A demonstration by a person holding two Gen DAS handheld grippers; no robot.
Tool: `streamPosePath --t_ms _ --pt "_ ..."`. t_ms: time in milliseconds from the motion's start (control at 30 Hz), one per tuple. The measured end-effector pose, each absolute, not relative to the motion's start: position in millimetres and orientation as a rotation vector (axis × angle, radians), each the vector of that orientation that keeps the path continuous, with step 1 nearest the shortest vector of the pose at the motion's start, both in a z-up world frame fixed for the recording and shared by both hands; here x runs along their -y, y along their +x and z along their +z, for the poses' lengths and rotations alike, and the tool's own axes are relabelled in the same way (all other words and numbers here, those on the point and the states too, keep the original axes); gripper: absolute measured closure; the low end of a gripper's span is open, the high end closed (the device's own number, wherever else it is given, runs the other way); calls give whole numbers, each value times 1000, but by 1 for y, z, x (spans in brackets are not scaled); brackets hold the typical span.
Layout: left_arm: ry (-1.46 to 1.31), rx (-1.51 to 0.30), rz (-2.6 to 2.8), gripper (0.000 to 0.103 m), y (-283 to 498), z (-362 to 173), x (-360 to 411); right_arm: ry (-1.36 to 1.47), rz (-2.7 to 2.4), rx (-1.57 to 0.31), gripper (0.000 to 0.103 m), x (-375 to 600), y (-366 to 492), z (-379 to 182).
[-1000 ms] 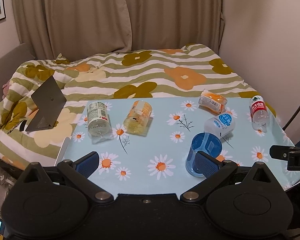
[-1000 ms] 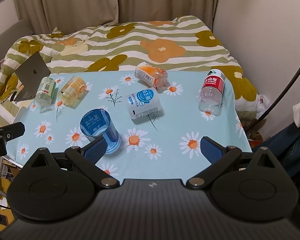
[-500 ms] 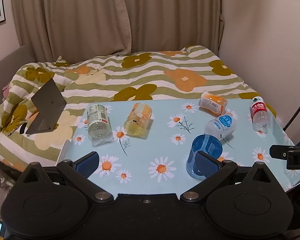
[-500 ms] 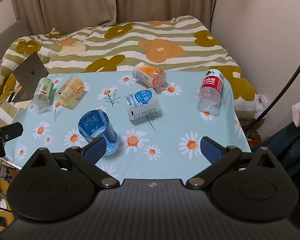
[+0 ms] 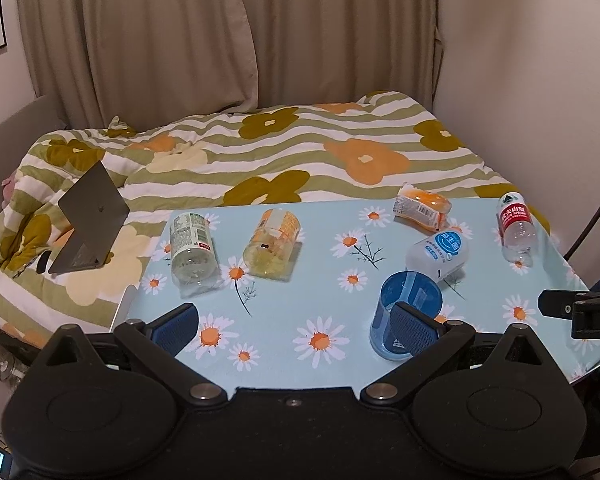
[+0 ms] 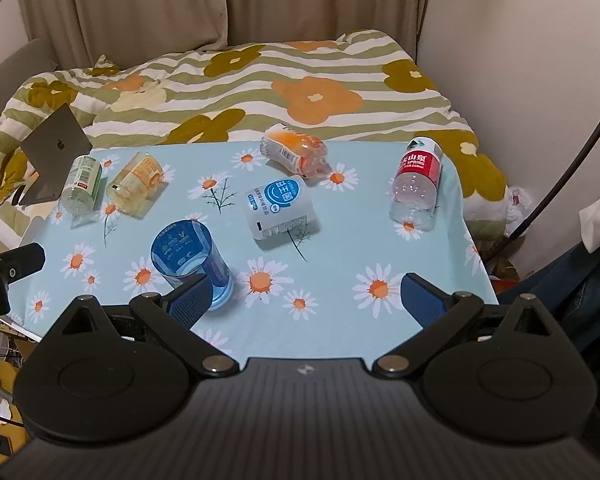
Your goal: Flip cup upright
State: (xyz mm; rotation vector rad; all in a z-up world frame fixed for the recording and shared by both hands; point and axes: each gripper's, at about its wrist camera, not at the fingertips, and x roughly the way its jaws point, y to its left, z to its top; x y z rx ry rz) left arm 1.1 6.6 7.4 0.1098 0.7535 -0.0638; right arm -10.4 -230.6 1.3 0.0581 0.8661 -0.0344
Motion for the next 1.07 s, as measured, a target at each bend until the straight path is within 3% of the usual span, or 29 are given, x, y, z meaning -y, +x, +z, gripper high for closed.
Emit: streamPosePath --t_ms 1067 --pt "103 -755 -49 0 5 5 -9 53 -33 -867 0 230 -9 1"
